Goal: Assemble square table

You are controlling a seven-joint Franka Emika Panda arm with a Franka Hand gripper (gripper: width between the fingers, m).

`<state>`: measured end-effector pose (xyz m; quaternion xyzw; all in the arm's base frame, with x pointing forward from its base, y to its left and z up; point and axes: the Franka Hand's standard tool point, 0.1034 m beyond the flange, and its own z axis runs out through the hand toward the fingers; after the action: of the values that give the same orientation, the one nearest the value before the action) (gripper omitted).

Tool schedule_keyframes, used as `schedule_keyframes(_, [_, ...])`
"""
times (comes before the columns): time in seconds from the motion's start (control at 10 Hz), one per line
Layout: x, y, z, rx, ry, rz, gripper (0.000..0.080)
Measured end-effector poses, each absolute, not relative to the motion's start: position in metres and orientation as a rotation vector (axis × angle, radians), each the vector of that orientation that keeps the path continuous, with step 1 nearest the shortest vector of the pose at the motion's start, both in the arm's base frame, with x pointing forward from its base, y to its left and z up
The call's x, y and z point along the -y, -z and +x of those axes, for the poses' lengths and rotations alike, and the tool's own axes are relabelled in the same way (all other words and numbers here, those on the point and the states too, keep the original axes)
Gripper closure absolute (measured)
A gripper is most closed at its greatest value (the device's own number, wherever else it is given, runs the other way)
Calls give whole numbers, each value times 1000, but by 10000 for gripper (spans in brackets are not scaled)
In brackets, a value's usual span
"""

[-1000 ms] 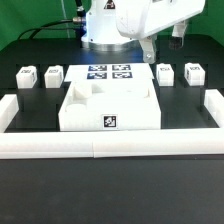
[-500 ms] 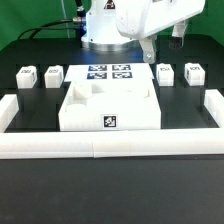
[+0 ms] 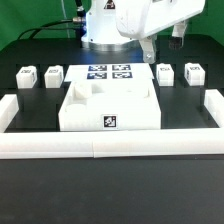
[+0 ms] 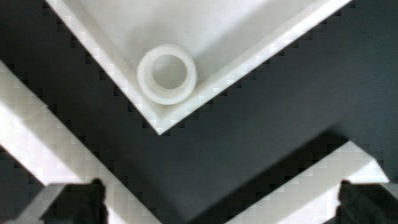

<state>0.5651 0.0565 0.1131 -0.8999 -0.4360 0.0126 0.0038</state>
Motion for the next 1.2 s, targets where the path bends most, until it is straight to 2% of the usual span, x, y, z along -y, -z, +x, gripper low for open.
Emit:
schedule_keyframes(0.6, [-56,-113,565,1414,-40,-2797,150])
schedule_keyframes(0.7, [-56,-113,565,1571,-39,-2710,150])
schedule_keyframes(0.8, [-58,-107,563,1696,-51,-2625,150])
schedule_keyframes(0.9, [-74,-84,545,1882,-198,-2409,150])
schedule_keyframes(1.0, [-84,-69,564,1934,-177,-2349,150])
schedule_keyframes(1.2, [-79,-72,566,1909,-172,-2377,150])
